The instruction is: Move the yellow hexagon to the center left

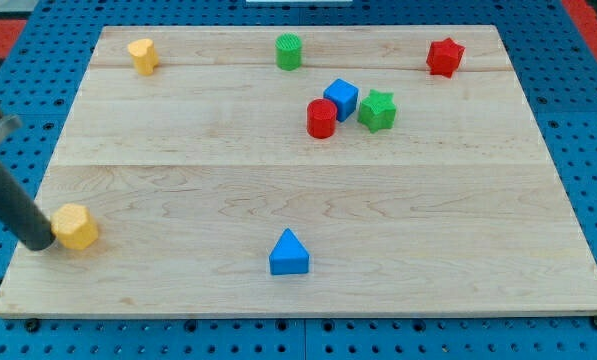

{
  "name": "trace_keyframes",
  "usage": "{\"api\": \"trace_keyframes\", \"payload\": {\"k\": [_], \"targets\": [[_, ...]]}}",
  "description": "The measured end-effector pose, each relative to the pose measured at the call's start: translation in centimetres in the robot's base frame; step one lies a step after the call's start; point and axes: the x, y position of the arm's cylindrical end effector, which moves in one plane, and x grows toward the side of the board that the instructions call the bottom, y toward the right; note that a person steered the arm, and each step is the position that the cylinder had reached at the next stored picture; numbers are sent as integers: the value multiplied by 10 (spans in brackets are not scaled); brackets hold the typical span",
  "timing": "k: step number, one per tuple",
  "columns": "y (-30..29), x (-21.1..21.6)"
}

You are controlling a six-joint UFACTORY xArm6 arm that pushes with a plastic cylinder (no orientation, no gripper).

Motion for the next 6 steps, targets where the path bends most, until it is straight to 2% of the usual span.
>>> {"api": "trace_keyframes", "payload": {"k": [1,2,3,5,6], "targets": [[-5,30],[15,48],[43,26],[-47,-66],[-46,-37]]}}
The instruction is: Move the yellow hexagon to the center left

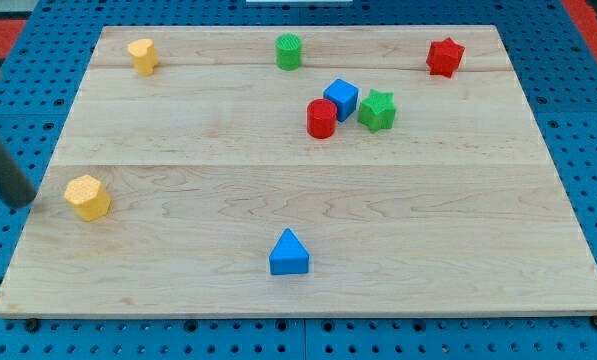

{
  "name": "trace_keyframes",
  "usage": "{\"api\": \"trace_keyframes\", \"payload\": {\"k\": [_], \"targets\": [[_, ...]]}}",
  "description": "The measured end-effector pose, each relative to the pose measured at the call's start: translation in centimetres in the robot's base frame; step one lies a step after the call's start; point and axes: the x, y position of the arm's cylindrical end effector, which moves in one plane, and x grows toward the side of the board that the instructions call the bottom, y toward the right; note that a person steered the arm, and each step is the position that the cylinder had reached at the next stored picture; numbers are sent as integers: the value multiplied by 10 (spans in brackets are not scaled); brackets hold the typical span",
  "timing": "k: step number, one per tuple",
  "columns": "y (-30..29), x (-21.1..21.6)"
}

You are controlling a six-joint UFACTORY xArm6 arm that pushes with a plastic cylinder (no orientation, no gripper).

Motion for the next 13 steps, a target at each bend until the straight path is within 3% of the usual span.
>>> {"api": "trace_keyframes", "payload": {"k": [2,5,7,9,13], "targets": [[65,45],[98,-25],[76,-22],[60,-45],[115,-37]]}}
